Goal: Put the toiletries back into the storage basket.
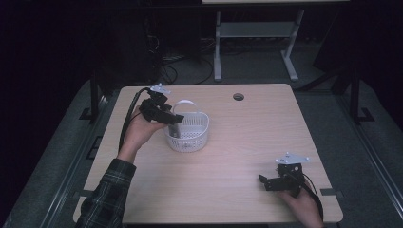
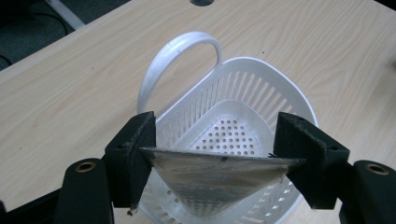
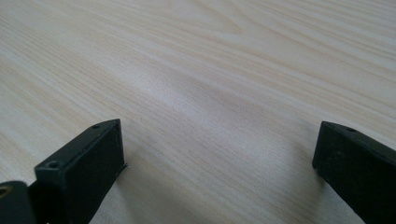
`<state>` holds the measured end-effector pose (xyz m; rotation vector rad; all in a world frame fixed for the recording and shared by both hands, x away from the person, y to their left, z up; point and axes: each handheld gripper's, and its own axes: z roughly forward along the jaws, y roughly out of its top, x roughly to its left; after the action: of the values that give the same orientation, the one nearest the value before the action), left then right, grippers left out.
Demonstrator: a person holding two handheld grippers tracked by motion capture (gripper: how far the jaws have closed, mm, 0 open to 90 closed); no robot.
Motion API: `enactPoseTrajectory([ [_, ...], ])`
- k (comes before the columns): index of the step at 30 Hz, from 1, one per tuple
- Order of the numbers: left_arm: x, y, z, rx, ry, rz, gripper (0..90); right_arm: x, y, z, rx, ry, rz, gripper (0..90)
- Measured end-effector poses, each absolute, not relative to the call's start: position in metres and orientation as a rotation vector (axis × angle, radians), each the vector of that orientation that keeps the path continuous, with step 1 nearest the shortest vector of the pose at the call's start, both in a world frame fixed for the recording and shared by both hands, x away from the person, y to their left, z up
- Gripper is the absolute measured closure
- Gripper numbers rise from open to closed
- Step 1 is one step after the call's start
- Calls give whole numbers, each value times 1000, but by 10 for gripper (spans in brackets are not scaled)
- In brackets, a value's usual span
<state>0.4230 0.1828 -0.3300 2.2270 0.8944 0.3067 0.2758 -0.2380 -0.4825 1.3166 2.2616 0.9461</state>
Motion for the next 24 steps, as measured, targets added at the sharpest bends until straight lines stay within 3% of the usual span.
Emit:
enactPoseTrajectory([
  [24,420,182,-352,2271,873,295,293,276,-238,-482,1317,2262,946,15],
])
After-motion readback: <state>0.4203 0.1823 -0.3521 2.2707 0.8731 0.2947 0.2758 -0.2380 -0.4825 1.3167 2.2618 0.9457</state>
